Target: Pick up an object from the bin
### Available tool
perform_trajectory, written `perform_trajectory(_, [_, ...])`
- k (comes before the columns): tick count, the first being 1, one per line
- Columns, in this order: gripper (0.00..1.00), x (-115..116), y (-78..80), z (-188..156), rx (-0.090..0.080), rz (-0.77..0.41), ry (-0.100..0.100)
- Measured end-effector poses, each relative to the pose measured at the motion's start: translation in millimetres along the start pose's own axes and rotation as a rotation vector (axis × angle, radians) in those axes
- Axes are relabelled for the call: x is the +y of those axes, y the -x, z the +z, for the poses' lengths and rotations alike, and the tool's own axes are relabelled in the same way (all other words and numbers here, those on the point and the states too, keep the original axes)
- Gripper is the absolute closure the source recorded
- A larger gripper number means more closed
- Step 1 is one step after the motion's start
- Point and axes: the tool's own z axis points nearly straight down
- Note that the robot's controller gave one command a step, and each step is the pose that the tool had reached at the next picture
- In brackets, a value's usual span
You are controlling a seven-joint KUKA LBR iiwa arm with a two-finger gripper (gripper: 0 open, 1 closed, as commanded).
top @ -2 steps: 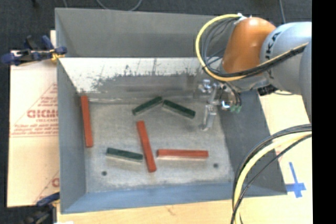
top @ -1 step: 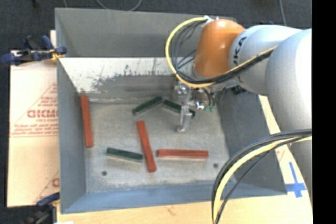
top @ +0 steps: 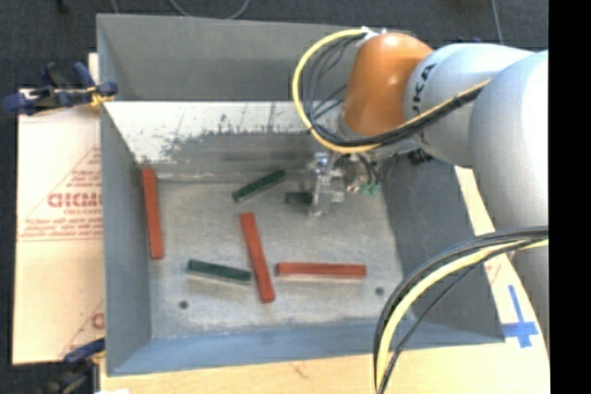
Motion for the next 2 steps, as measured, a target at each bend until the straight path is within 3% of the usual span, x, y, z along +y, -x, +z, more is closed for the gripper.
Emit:
perform_trajectory(1, [1.0, -25.6, -21.8, -126.1, -0.008, -0.049, -0.001])
perform_trajectory(2, [1.0, -30.5, -44.1, -247.0, -0.008, -0.349, -0.001])
